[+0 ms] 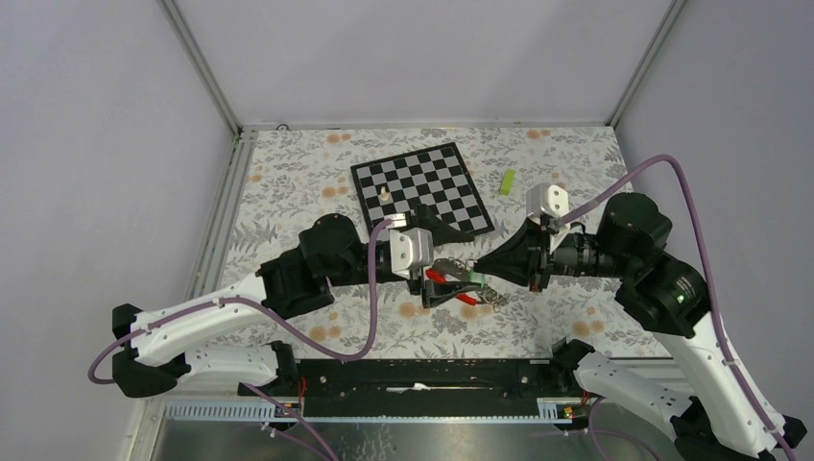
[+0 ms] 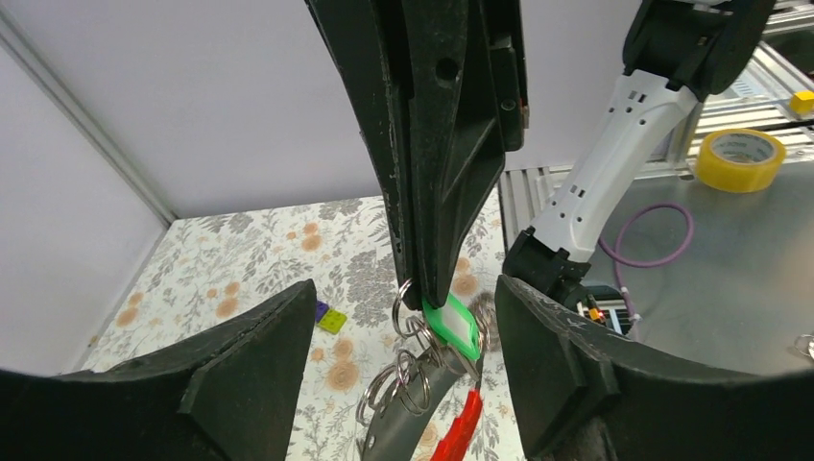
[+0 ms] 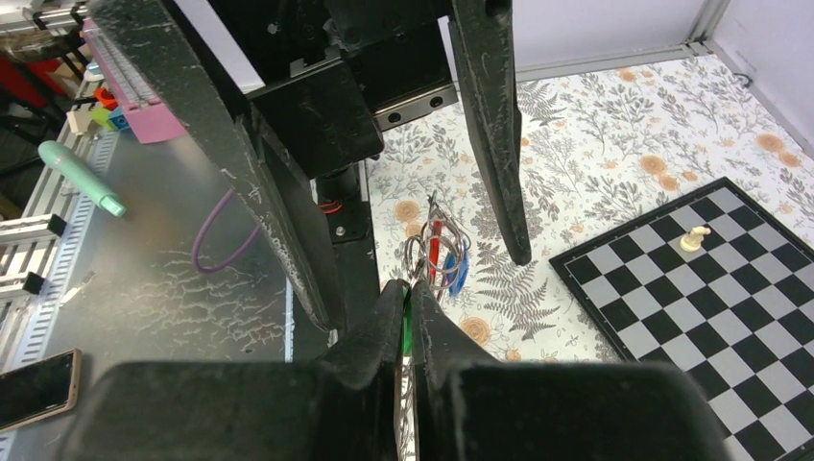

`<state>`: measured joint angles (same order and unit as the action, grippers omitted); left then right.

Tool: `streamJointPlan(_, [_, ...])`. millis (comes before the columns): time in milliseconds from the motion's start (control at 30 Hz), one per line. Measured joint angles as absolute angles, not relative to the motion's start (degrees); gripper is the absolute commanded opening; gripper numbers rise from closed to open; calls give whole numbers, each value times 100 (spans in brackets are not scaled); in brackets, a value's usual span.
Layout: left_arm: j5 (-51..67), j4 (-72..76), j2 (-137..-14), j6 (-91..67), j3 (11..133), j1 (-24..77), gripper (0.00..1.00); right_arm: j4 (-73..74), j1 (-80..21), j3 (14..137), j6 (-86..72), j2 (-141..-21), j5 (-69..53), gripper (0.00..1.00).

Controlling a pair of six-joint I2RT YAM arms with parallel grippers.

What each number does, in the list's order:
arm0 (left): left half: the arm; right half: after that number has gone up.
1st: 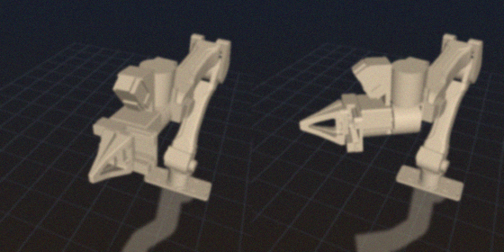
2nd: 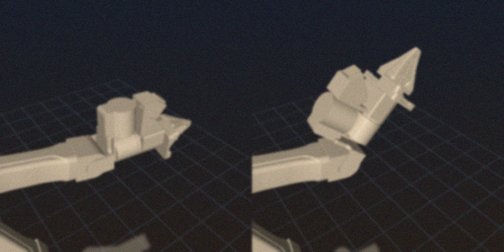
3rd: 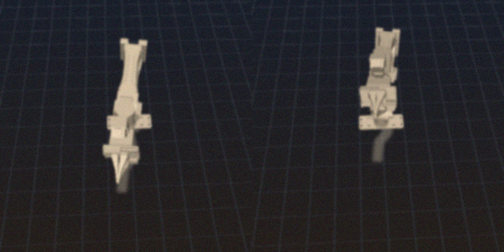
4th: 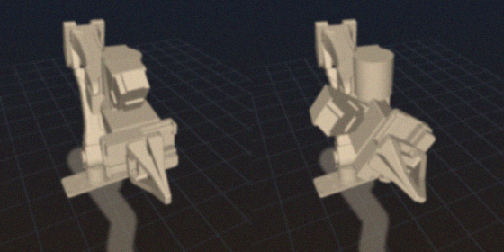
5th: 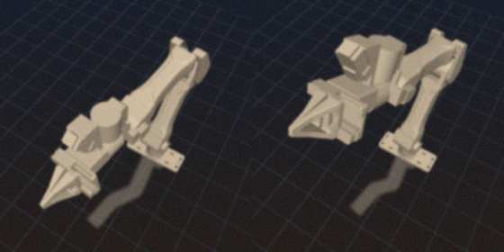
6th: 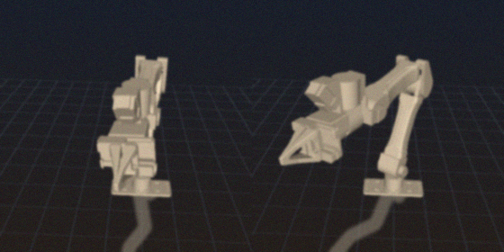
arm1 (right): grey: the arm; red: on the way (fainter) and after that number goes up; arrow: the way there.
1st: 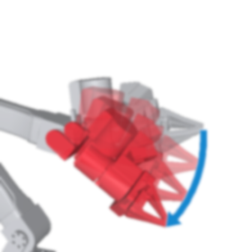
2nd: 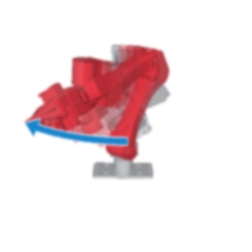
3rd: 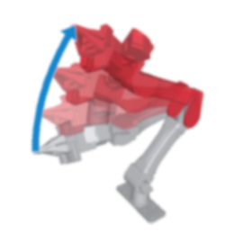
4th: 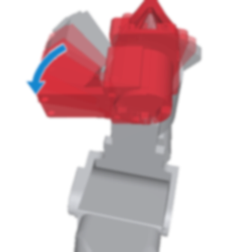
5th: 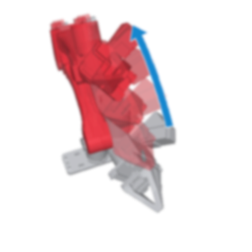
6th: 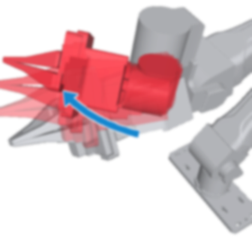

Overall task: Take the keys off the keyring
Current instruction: Pick up the key from the keyring, then adjust the key on the keyring.

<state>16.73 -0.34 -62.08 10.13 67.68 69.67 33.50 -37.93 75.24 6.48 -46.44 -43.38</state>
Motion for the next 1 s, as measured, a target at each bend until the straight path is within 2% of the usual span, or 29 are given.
streamJointPlan(500, [2528,-36,-6200,1024,6722,6967,76,3492,-3793,7419,985,-4215,-4727,0])
streamJointPlan(567, [2554,-32,-6200,1024,6700,6967,74,3559,-3793,7419,1026,-4252,-4727,0])
streamJointPlan(700, [2580,-32,-6202,1017,6689,6967,60,3590,-3793,7419,1055,-4268,-4727,0])
streamJointPlan(1000, [2681,-5,-6206,1022,6611,6967,58,3590,-3793,7419,1055,-4241,-4759,0])
